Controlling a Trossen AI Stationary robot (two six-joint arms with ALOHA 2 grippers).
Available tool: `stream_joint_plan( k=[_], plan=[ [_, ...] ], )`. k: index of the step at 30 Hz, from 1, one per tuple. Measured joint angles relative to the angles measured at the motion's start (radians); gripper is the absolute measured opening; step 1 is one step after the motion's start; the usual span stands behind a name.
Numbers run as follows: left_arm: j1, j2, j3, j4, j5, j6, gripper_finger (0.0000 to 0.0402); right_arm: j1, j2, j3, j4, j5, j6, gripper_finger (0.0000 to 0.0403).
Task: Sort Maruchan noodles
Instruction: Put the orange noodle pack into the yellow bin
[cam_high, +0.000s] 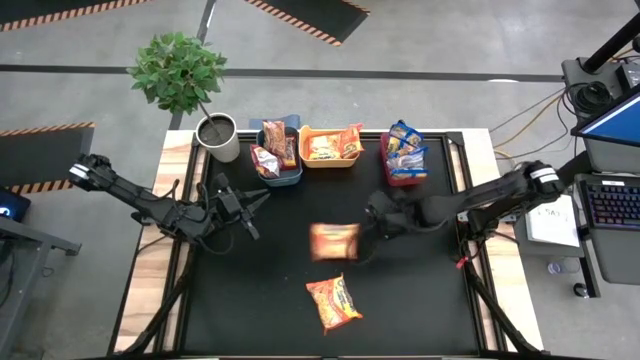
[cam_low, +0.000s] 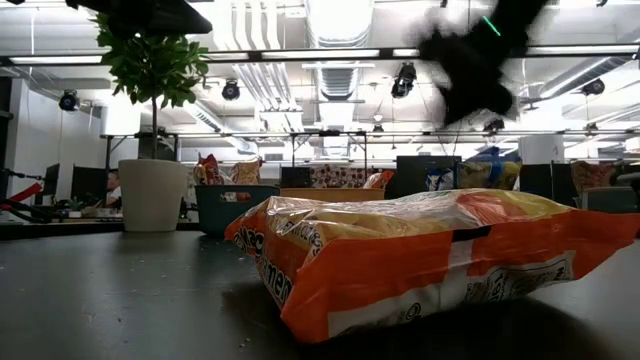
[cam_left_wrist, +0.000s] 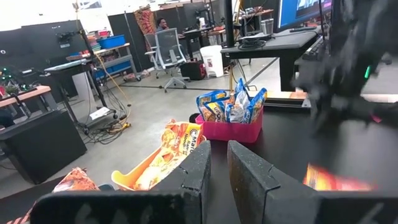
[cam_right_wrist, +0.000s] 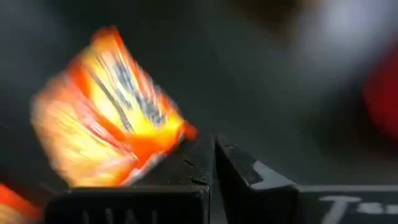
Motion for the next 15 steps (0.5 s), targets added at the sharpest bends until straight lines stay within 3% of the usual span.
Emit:
stream_joint_plan(
  k=[3,7,12,15],
  plan=[
    [0.000,0.004,0.000,0.001,-0.001,0.000,0.0038,-0.007,-0.032,0.111,0.081,0.070,-0.161,0.0009],
    [0.000,0.014,-0.001,-0.010,-0.002,0.003,0.0038,-0.009,-0.051,0.200,0.123,0.024,-0.346,0.0009],
    [-0.002,0.023,-0.001,-0.049,0.022,-0.007,0.0038,-0.012,-0.057,0.184,0.233,-0.090,-0.490,0.0009],
    [-0.004,0.036,-0.001,-0.053,0.042,-0.013,0.0038,-0.019,-0.039,0.102,0.408,-0.158,-0.572,0.0009]
  ],
)
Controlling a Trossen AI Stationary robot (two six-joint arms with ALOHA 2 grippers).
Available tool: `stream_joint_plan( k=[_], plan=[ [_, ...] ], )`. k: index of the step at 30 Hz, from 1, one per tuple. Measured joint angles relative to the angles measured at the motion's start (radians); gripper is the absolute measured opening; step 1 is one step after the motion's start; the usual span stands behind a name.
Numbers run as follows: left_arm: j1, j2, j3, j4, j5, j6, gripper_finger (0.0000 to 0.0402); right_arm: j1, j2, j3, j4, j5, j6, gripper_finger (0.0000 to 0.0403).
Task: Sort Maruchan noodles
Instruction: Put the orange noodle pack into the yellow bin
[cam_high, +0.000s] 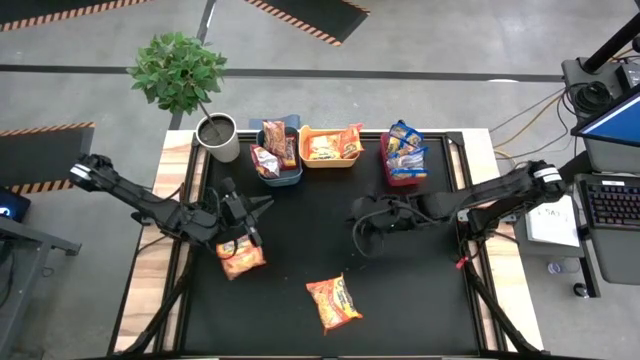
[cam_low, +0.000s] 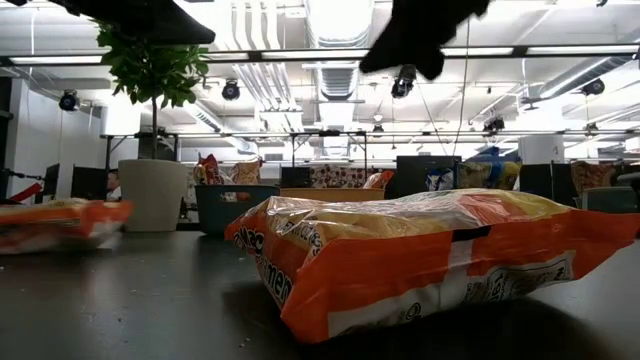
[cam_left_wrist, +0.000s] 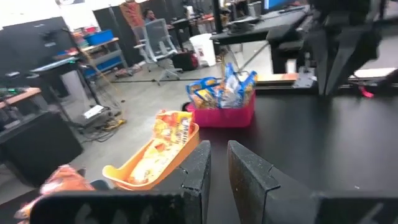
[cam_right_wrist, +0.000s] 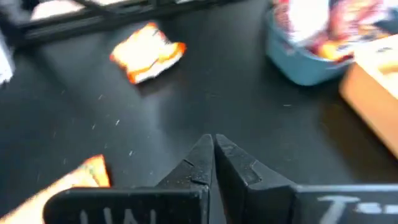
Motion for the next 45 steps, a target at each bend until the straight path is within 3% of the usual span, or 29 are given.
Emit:
stream_joint_plan(
  k=[3,7,10,13,15,18,23,31,35,38,41,45],
  plan=[
    [0.000,0.014,0.000,-0.003,0.043,-0.014,0.0038,-0.020,0.037,-0.114,0.255,-0.084,-0.064,0.0009],
    [-0.008,0.029,0.000,-0.047,0.125,-0.112,0.0038,-0.057,0.139,-0.238,0.596,-0.103,-0.108,0.0009],
    [-0.017,0.026,0.003,-0.179,0.315,-0.299,0.0038,-0.082,0.220,-0.269,0.757,-0.121,-0.118,0.0009],
    [-0.028,0.027,0.002,-0.393,0.627,-0.568,0.0038,-0.099,0.285,-0.262,0.778,-0.123,-0.123,0.0009],
    [-0.046,0.049,0.002,-0.507,0.760,-0.818,0.0038,-0.104,0.323,-0.249,0.780,-0.124,-0.131,0.0009],
    [-0.071,0.099,0.002,-0.619,0.831,-1.062,0.0038,-0.107,0.369,-0.222,0.785,-0.123,-0.154,0.0009],
    [-0.076,0.212,0.001,-0.752,0.854,-1.198,0.0038,-0.106,0.408,-0.181,0.779,-0.125,-0.193,0.0009],
    [-0.069,0.352,0.004,-0.694,0.838,-1.204,0.0038,-0.106,0.401,-0.133,0.779,-0.121,-0.259,0.0009],
    [-0.068,0.387,0.025,-0.441,0.683,-0.999,0.0038,-0.109,0.405,-0.108,0.786,-0.114,-0.266,0.0009],
    [-0.068,0.394,0.095,-0.284,0.641,-0.754,0.0038,-0.114,0.405,-0.096,0.785,-0.113,-0.236,0.0009],
    [-0.068,0.395,0.181,-0.354,0.639,-0.620,0.0038,-0.119,0.405,-0.090,0.776,-0.113,-0.149,0.0009],
    [-0.072,0.391,0.276,-0.507,0.635,-0.579,0.0038,-0.126,0.405,-0.087,0.741,-0.114,-0.025,0.0009]
  ],
)
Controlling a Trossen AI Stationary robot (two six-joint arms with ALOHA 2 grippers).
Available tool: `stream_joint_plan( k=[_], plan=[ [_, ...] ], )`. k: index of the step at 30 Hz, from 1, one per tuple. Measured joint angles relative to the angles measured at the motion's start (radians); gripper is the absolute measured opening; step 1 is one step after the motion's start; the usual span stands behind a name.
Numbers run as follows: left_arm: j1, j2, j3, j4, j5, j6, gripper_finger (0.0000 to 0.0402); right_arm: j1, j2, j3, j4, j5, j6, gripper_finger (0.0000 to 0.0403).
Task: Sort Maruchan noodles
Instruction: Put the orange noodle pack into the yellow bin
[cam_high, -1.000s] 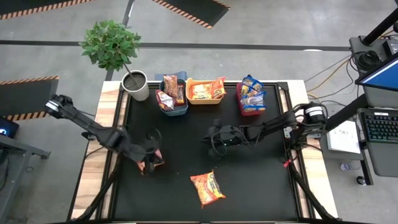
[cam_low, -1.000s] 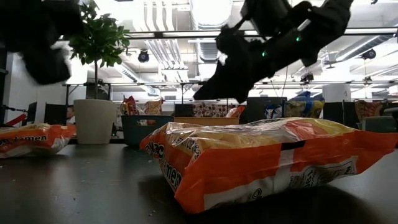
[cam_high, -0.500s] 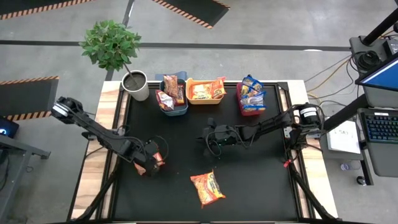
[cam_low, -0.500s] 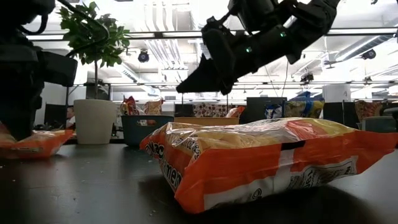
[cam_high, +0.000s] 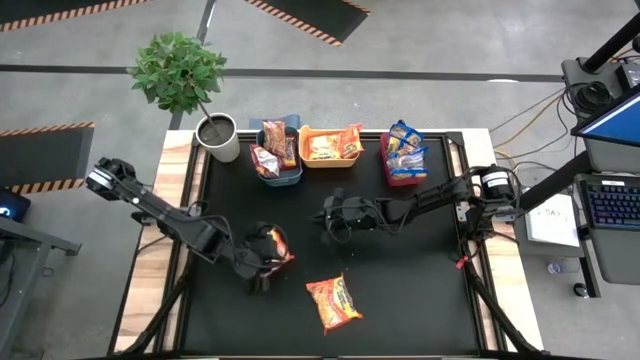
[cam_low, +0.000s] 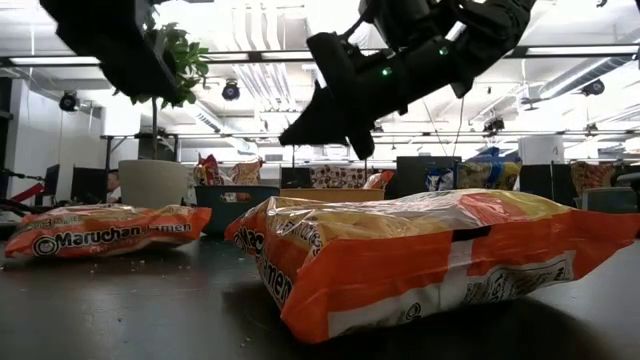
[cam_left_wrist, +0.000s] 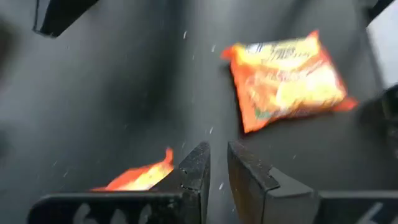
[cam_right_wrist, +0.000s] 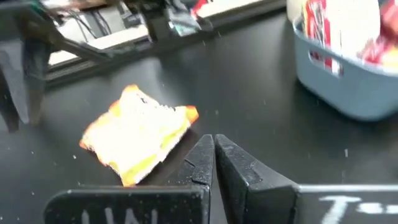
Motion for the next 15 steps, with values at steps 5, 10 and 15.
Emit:
stream_joint_plan(
  k=[5,10,15],
  plan=[
    [-0.012,0.001,0.011,-0.092,0.005,-0.052,0.0038,-0.011,0.000,0.000,-0.069,-0.003,0.106,0.0009],
    [-0.030,0.005,-0.048,-0.165,0.109,-0.197,0.0038,-0.012,0.000,0.000,-0.082,-0.007,0.183,0.0020],
    [-0.043,0.005,-0.144,-0.173,0.189,-0.345,0.0038,-0.012,0.000,0.000,-0.077,-0.008,0.232,0.0055]
  ],
)
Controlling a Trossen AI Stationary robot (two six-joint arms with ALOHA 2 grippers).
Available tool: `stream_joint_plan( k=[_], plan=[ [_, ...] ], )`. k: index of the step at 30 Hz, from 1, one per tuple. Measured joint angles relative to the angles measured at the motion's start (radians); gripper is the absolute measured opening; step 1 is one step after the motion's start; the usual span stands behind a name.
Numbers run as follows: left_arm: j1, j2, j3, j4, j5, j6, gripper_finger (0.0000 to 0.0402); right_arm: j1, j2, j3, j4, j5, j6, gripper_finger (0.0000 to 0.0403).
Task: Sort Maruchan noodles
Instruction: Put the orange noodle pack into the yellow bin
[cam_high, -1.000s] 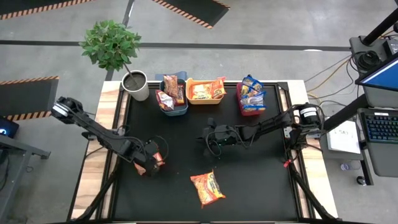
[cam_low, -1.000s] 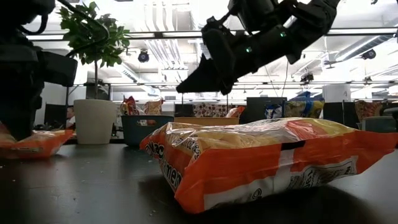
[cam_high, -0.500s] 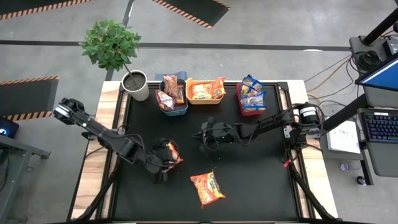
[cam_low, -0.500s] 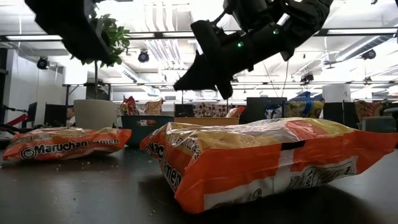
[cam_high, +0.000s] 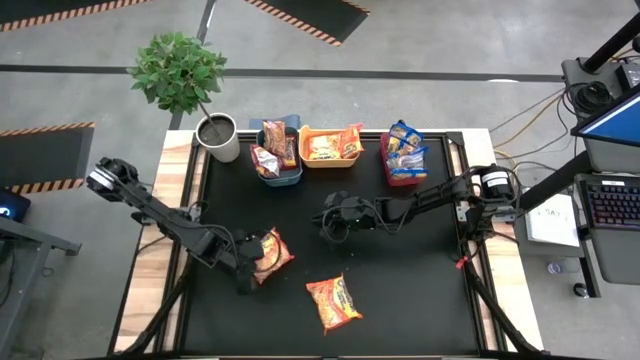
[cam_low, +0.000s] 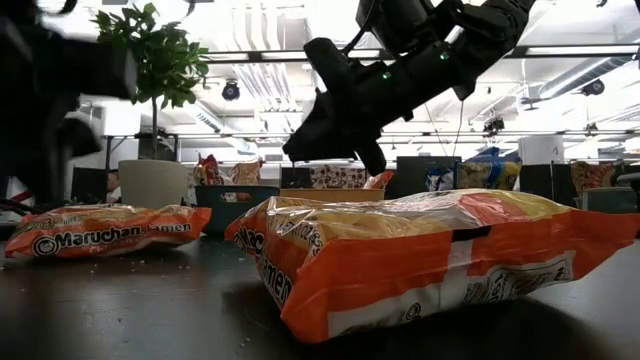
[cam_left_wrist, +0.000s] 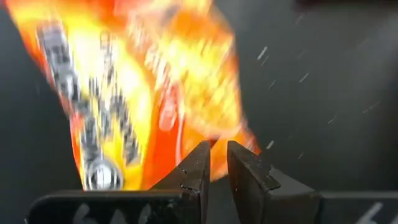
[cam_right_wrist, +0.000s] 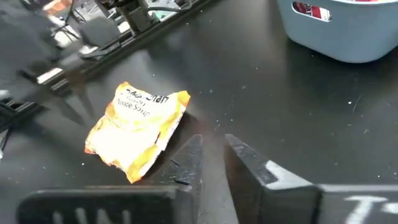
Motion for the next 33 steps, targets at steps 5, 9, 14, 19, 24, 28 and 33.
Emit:
stream_joint_plan(
  k=[5,9,14,19,24,28,33],
  plan=[
    [-0.003,-0.001,-0.058,0.007,0.050,-0.090,0.0038,0.000,0.014,0.021,0.008,0.000,0.057,0.0112],
    [-0.003,-0.001,-0.063,0.009,0.035,-0.092,0.0038,0.000,0.085,0.093,0.008,-0.029,0.072,0.0158],
    [-0.003,-0.001,-0.071,0.009,-0.031,-0.096,0.0038,0.000,0.228,0.245,0.007,-0.139,0.074,0.0200],
    [-0.006,-0.004,-0.100,0.026,-0.031,-0.139,0.0038,-0.004,0.357,0.381,0.004,-0.286,0.111,0.0230],
    [-0.009,-0.005,-0.123,0.059,-0.033,-0.152,0.0038,-0.012,0.423,0.448,-0.003,-0.334,0.156,0.0257],
    [-0.010,-0.004,-0.127,0.076,-0.048,-0.152,0.0038,-0.018,0.426,0.460,-0.042,-0.332,0.161,0.0273],
    [-0.013,-0.002,-0.129,0.076,-0.094,-0.147,0.0038,-0.020,0.426,0.460,-0.043,-0.329,0.164,0.0281]
  ],
)
